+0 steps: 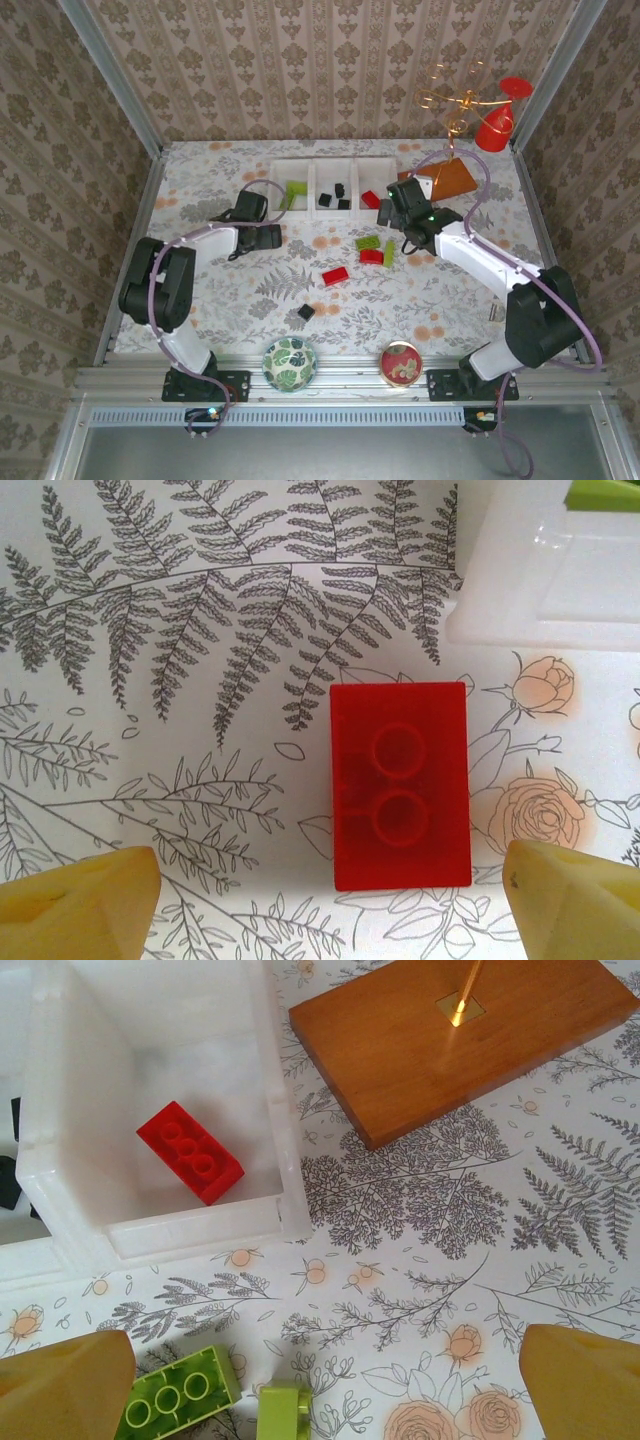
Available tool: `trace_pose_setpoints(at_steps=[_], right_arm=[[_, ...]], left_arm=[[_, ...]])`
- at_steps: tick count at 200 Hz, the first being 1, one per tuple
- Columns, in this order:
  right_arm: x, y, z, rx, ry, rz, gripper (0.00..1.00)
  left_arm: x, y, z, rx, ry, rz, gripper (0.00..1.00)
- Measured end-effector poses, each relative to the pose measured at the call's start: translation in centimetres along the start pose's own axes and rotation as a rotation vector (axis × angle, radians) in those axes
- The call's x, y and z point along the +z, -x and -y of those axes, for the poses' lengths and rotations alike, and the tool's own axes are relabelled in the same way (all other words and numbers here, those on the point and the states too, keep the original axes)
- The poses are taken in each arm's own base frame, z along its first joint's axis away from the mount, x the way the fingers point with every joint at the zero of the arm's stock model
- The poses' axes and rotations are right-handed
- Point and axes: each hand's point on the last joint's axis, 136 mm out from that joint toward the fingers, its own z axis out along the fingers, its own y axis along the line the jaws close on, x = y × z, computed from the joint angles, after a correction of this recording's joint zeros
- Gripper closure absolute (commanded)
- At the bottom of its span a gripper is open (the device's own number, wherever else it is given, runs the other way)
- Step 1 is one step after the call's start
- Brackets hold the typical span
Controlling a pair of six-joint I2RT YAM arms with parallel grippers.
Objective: Sort the legos into containers by color
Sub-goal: Pick up the lego from the middle-left of the table.
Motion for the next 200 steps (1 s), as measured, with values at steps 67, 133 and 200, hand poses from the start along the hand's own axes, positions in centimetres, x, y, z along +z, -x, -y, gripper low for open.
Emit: trace_pose_setpoints(at_steps=[67, 133, 200], right_arm=[[-0.8, 0.1, 0.4, 0.014, 0.015, 0.025, 0.00], [-0.8, 0.3, 0.1, 0.019, 0.025, 0.033, 0.00], [-0.8, 0.3, -0.1, 0.020, 0.038, 0.028, 0.00]], left_arm=[[0.8, 1.3, 0.8, 0.010, -0.005, 0.008, 0.30], [2.2, 1.3, 0.9, 0.015, 0.007, -0.014, 0.47], [2.5, 1.2, 0.6, 0.017, 0.025, -0.018, 0.74]])
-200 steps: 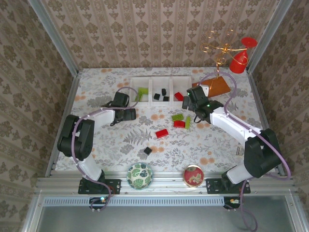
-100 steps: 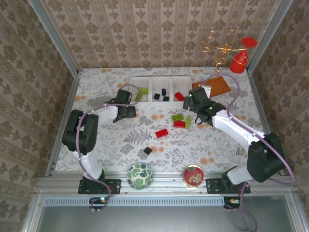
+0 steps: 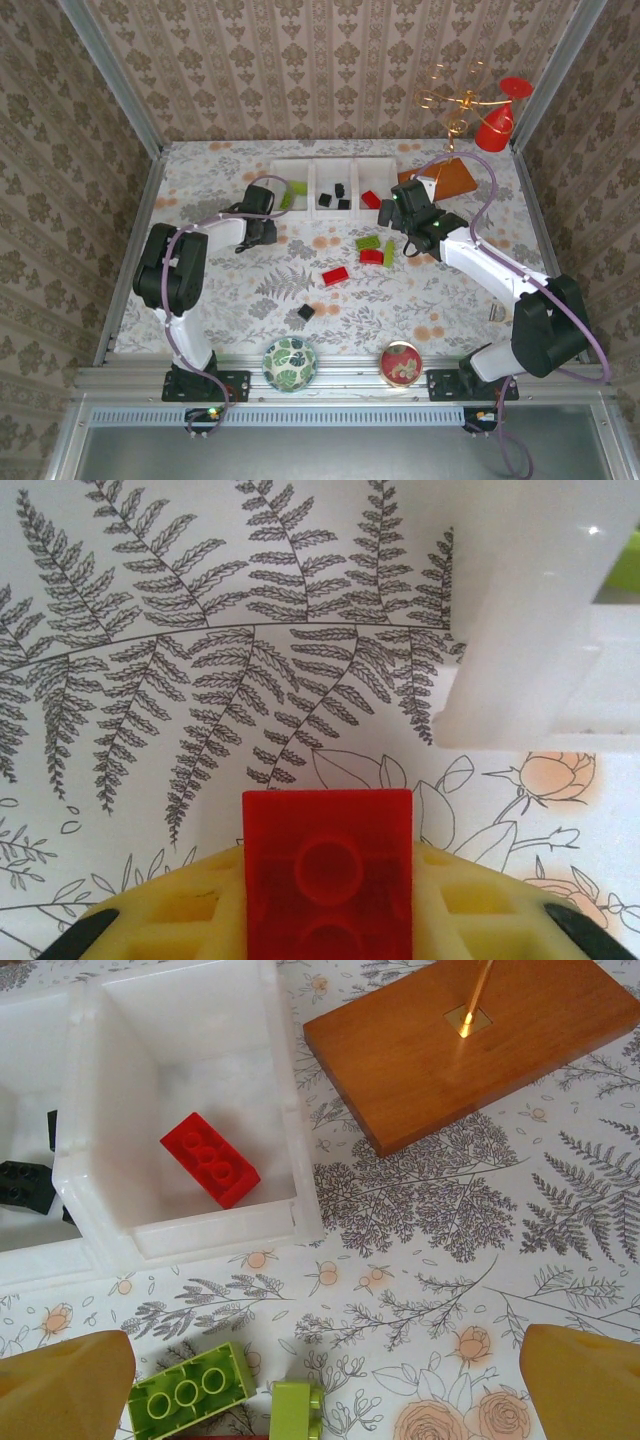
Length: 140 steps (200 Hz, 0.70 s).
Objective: Sort the legos into containers by color
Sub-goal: Pick up the lego from the middle-left of the table.
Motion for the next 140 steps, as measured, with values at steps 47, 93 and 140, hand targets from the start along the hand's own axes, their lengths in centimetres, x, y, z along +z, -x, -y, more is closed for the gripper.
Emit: trace_pose_setpoints(at_steps=[47, 93, 140], right_arm=[[-0.2, 0.2, 0.0, 0.006, 0.003, 0.006, 0.00], [-2.2, 1.4, 0.4, 0.036, 0.029, 0.057, 0.00], [-3.0, 1.5, 1.2, 0.058, 0.020, 0.079, 0.00]], left_arm=[[-0.1, 0.0, -0.1, 0.002, 0.004, 0.003, 0.82], [-1.8, 0.6, -0.4, -0.003, 0.010, 0.042, 0.84], [-5.9, 2.9, 0.5, 0.000, -0.019, 0.147, 0.85]])
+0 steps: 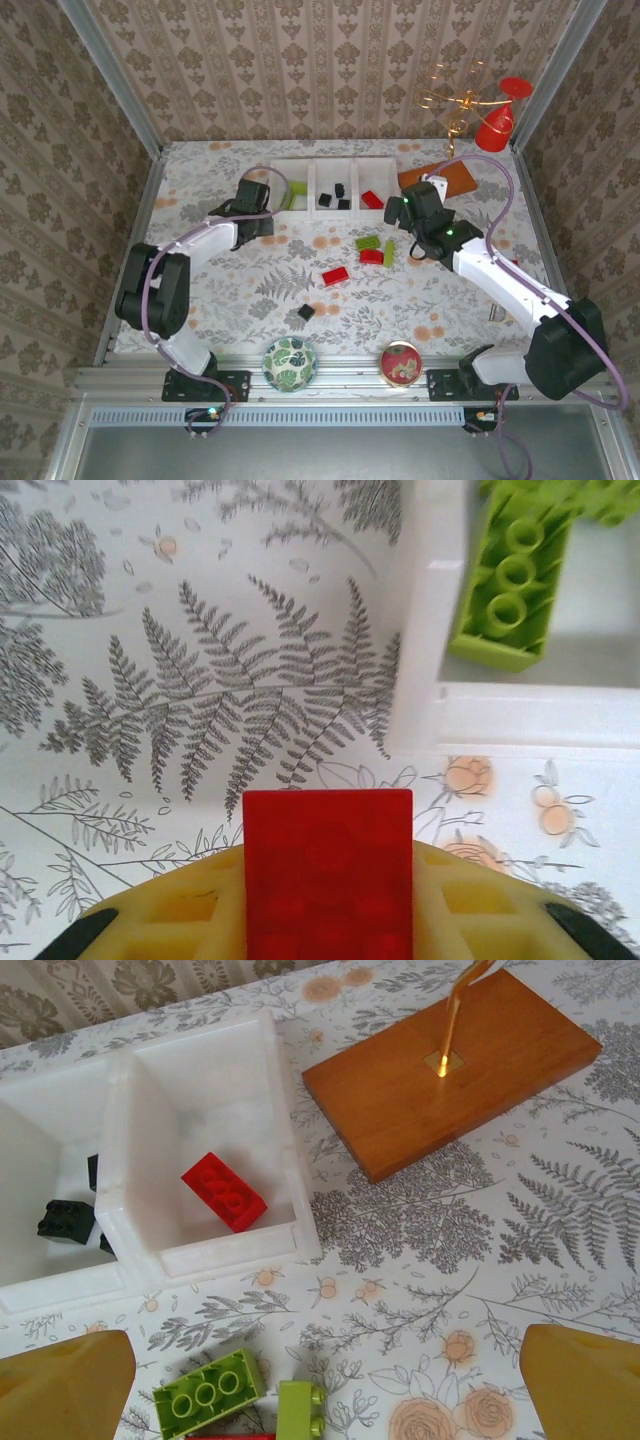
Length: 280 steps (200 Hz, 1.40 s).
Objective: Sort the legos into containers by color
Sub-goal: Pick up the lego from the middle-left of the table, then place the lego in the container.
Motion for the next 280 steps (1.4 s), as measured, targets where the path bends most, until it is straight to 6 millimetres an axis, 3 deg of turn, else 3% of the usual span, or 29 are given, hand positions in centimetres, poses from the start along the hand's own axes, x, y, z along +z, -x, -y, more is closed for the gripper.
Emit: trace_pose_setpoints(at_steps=[42, 138, 232, 280], right_arm=[[-0.4, -0.1, 0.5, 0.012, -0.004, 0.008, 0.00], [-1.5, -0.3, 2.5, 0.058, -0.031, 0.033, 0.00], [-2.0, -0.2, 3.5, 0.080, -0.057, 0.044, 0.00], [-2.1, -0.2, 3.6, 0.083, -0.058, 0.048, 0.00]], left_arm=[[-2.1, 1.0, 2.2, 0.033, -0.043, 0.040, 0.85], [-7.3, 6.9, 12.7, 0.163, -0.246, 0.209, 0.85], [-5.6, 9.3, 22.4, 0.271, -0.392, 0.230, 0.85], [-3.9, 9.6, 27.0, 0.326, -0.454, 0.239, 0.85]])
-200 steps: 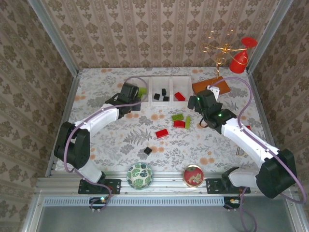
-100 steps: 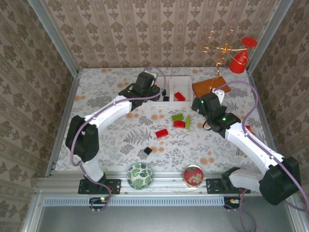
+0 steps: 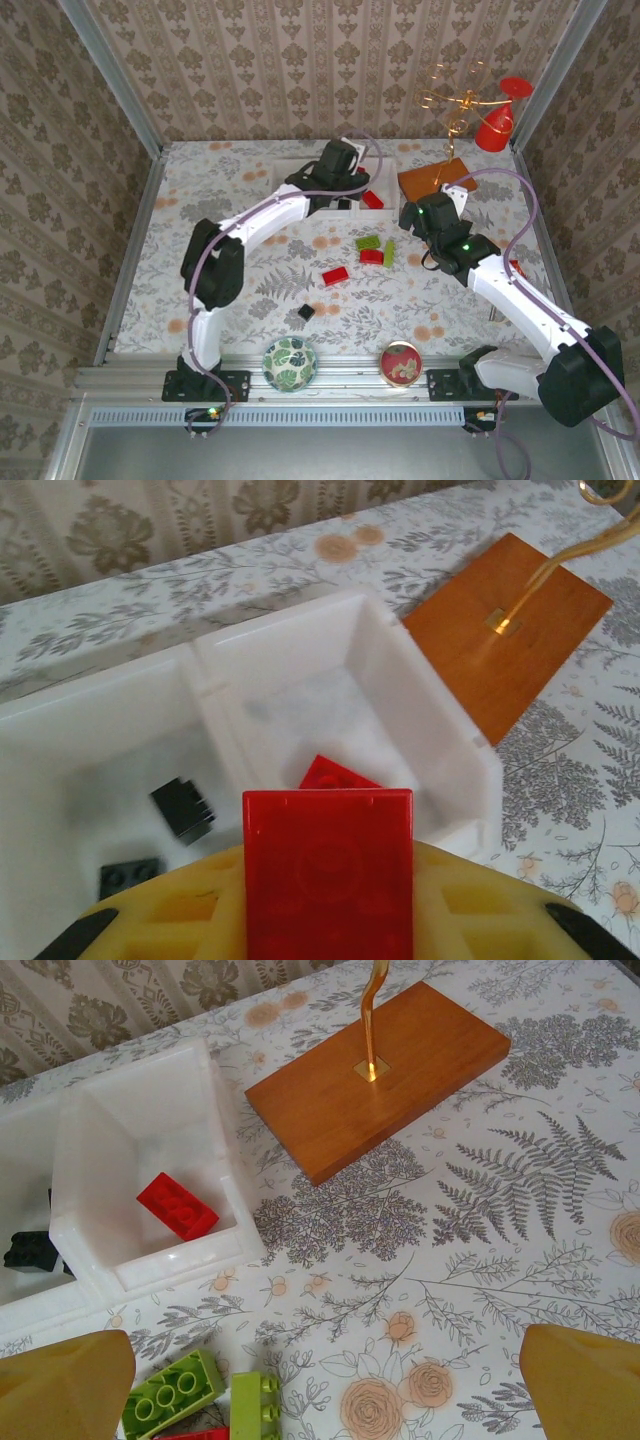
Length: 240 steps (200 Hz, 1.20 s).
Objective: Sort the legos into containers by color
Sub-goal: Place the lego in the container.
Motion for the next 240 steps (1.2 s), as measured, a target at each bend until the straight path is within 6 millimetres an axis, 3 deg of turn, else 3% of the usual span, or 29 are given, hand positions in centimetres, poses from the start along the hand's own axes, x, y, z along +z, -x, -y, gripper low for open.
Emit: trace_pose_setpoints(at_steps=[40, 81, 160, 240], right_arm=[[0.0, -0.1, 0.0, 0.002, -0.001, -0.002, 0.00], [0.0, -0.1, 0.1, 0.002, -0.001, -0.002, 0.00], [0.0, -0.1, 0.0, 0.010, -0.001, -0.002, 0.00], [0.4, -0.4, 0.1, 0.014, -0.009, -0.013, 0.00]], left_arm=[[3.6, -0.4, 2.2, 0.052, -0.043, -0.016, 0.83], [6.2, -1.1, 2.7, 0.080, -0.060, -0.044, 0.81], [8.4, -2.5, 3.3, 0.099, -0.089, -0.100, 0.71], [8.9, -2.9, 3.6, 0.102, -0.108, -0.118, 0.43]])
